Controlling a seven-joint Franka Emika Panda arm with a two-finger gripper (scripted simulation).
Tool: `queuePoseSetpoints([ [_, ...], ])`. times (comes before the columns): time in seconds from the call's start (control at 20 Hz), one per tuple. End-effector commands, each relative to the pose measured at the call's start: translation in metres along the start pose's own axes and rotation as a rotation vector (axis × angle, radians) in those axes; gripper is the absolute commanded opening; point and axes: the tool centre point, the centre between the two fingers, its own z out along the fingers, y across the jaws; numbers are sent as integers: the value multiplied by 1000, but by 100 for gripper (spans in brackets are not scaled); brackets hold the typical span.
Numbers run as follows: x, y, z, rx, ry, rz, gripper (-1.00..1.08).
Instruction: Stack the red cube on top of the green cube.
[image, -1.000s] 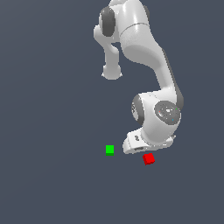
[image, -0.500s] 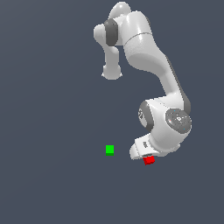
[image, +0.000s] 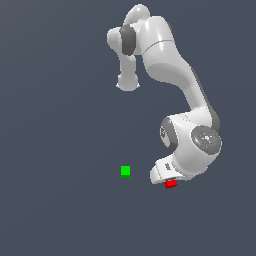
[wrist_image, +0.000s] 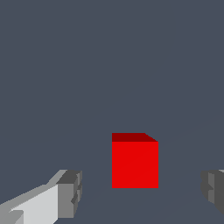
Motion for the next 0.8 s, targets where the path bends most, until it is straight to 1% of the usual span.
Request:
queuePoseSetpoints([
  [0.0,0,0,3,0,0,0,100],
  [0.45,-1,0,45,0,0,0,100],
  [0.75,1,0,50,0,0,0,100],
])
